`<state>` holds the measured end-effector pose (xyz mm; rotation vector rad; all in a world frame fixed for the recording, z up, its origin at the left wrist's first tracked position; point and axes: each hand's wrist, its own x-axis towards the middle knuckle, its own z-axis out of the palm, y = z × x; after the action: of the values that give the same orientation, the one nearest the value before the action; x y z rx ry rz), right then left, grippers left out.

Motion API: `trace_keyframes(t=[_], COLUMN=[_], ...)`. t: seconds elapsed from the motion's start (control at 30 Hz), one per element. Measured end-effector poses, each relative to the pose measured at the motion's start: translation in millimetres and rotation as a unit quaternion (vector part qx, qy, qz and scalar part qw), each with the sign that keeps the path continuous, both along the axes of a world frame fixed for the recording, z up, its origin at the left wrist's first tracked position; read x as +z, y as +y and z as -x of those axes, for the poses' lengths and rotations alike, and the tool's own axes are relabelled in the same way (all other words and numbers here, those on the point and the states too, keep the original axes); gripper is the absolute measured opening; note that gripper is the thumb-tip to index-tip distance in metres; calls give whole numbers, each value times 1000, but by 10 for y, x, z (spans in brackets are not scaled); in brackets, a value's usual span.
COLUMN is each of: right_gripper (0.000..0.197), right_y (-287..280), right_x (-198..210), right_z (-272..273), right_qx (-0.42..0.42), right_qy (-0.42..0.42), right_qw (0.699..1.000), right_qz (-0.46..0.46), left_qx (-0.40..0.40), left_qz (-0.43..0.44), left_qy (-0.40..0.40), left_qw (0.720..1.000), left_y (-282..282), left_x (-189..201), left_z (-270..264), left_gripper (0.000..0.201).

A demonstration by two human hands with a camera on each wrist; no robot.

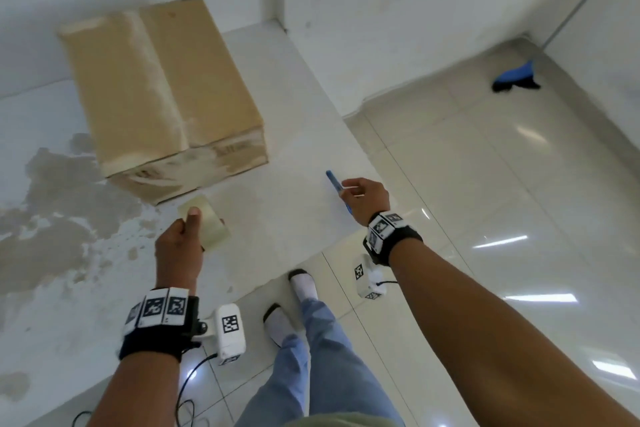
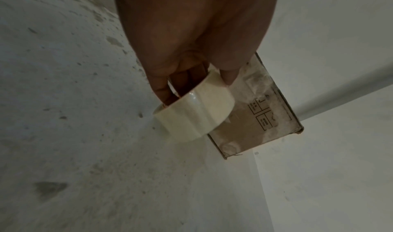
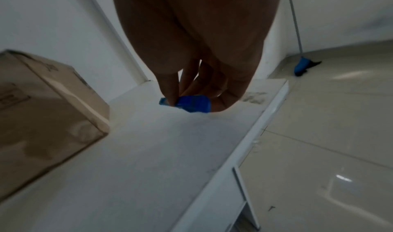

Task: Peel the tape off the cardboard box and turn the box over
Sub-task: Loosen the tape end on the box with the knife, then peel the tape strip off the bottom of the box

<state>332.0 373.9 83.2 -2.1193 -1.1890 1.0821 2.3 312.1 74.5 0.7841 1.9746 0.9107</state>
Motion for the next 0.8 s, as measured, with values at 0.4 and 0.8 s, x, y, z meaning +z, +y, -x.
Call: trace_keyframes(t=[0.4,0.8], right_gripper=[4,19], right_y=[-41,18], right_x=[-171,-122], right_z=[-104,-46], right_qx=[-21,10], right_qy=[-65,-79], right_qw=[997,996], right_qz=[25,34], left_qx=[5,27], left_qz=[14,10], left_qy=[-9,-26], left_qw=[1000,999], left_y=[0,-45], left_x=[51,124], left_z=[-180,-237], left_gripper=[67,63])
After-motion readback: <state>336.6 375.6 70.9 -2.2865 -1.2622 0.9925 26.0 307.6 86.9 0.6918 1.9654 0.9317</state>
